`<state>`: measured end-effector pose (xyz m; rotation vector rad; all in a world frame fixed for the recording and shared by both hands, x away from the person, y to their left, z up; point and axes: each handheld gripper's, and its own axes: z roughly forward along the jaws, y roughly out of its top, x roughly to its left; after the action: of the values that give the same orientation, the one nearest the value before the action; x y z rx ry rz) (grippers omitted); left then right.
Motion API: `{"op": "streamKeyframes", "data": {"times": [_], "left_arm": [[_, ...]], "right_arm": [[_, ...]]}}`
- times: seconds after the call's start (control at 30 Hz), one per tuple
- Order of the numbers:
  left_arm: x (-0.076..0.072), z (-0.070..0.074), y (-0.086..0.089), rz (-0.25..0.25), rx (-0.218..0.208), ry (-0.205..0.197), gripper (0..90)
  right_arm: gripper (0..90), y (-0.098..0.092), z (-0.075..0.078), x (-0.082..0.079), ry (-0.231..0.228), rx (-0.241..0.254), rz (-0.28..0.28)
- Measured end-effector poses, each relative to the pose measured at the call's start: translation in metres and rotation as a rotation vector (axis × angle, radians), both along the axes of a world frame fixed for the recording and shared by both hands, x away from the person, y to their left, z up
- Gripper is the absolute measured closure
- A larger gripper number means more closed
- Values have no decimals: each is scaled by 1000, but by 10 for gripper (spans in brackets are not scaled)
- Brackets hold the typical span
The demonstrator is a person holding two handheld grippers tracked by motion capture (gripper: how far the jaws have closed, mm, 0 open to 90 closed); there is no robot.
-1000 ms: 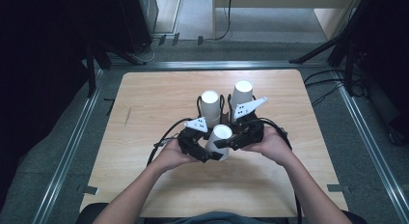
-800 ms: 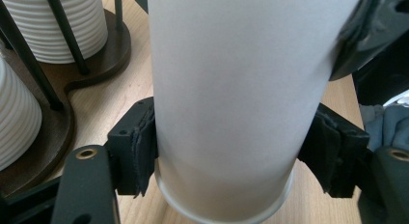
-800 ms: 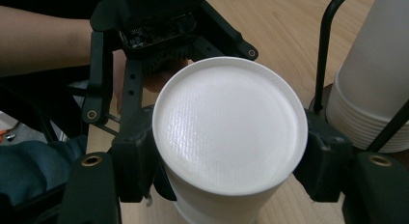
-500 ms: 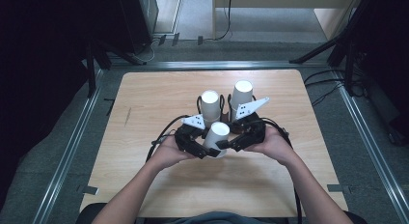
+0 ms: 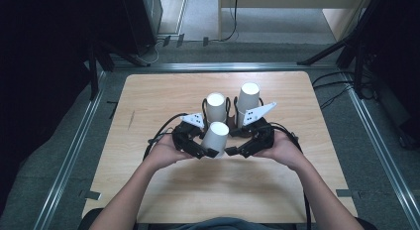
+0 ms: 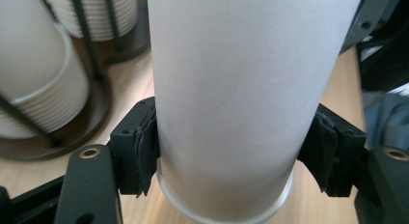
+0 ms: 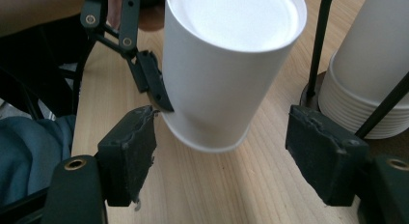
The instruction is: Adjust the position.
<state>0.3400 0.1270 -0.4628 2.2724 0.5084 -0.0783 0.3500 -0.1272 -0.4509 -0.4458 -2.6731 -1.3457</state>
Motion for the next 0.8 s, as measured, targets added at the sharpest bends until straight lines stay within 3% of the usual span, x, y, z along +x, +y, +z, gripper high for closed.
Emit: {"op": "streamKeyframes", "data": {"times": [0.3, 0.47, 0.57, 0.63, 0.67, 0.8], "left_arm": [[4, 6, 7, -4, 58, -22, 298], [8, 6, 4, -32, 91, -26, 297], [12, 2, 3, -34, 84, -4, 298], [13, 1, 0, -58, 127, 3, 300], [13, 2, -2, -71, 153, -16, 300], [15, 4, -10, -110, 153, -8, 300]], "right_arm": [[269, 0, -5, 0, -9, -18, 1], [272, -1, -8, -2, -12, -21, 2], [272, -3, -9, -1, -16, -26, 0], [273, -4, -10, 0, -16, -23, -3], [274, -4, -10, 0, -17, -21, -3], [276, -4, -9, 1, -22, -16, -7]]}}
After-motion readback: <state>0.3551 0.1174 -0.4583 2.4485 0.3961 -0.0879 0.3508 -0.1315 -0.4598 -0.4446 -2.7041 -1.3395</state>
